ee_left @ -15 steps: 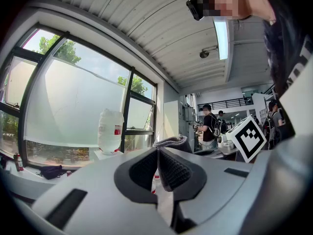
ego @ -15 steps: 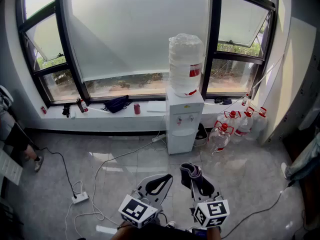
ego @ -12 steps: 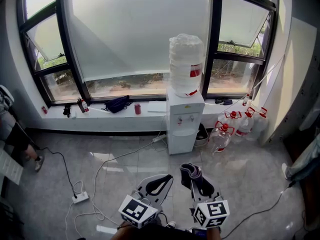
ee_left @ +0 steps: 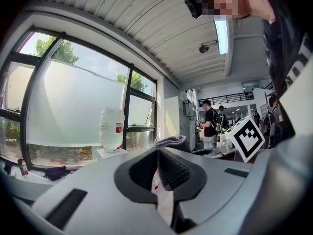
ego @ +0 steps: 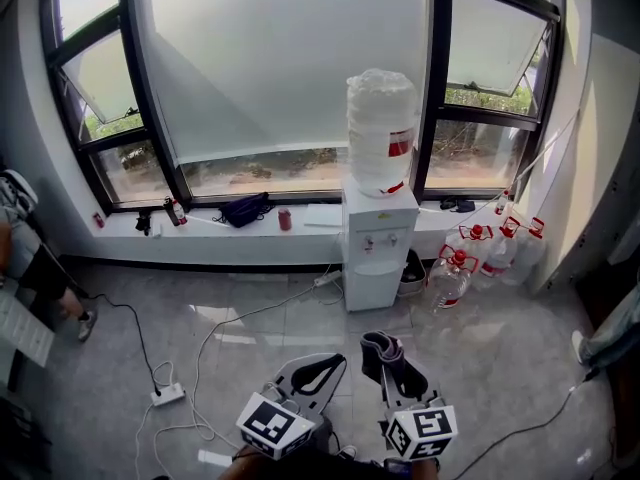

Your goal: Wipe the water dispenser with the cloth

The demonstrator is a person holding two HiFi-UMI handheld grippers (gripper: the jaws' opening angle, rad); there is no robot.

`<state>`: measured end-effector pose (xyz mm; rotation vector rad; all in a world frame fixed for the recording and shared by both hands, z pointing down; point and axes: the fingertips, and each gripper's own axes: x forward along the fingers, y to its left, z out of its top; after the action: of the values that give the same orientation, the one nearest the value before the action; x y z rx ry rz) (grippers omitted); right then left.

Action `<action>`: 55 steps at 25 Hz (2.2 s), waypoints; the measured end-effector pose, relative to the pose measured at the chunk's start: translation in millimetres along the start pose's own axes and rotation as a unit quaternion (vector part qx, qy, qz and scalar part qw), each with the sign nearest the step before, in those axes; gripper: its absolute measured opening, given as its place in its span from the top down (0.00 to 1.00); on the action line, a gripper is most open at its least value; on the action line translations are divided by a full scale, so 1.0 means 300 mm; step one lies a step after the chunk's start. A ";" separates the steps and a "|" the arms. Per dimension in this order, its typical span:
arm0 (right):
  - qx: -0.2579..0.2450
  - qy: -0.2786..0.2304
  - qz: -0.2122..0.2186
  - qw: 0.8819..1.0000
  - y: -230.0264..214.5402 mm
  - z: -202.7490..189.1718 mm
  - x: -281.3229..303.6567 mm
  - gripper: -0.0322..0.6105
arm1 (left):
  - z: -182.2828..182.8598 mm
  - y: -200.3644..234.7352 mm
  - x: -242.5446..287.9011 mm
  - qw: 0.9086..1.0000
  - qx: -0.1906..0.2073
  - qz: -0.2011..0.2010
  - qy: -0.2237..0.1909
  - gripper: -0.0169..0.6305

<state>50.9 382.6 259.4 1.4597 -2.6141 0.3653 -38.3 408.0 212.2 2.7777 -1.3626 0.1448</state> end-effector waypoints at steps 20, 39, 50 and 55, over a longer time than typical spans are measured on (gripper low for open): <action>0.030 0.048 -0.052 0.997 -0.228 0.025 0.562 0.79 | -0.066 0.534 0.432 0.999 -0.031 -0.030 0.023 0.94; 0.037 0.078 -0.134 0.987 -0.416 0.116 1.200 0.79 | -0.124 1.127 0.833 0.993 -0.043 -0.108 0.012 0.94; -0.026 0.111 -0.103 0.988 -0.583 0.118 1.377 0.79 | -0.173 1.177 0.942 0.994 -0.041 -0.097 0.020 0.94; -0.052 0.115 -0.075 0.989 -0.672 0.102 1.488 0.79 | -0.188 1.192 0.998 0.996 -0.036 -0.079 0.019 0.94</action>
<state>-11.9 -93.6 360.2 1.4724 -2.2918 0.3508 -142.4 -41.7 298.9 2.7928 -1.1120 0.1397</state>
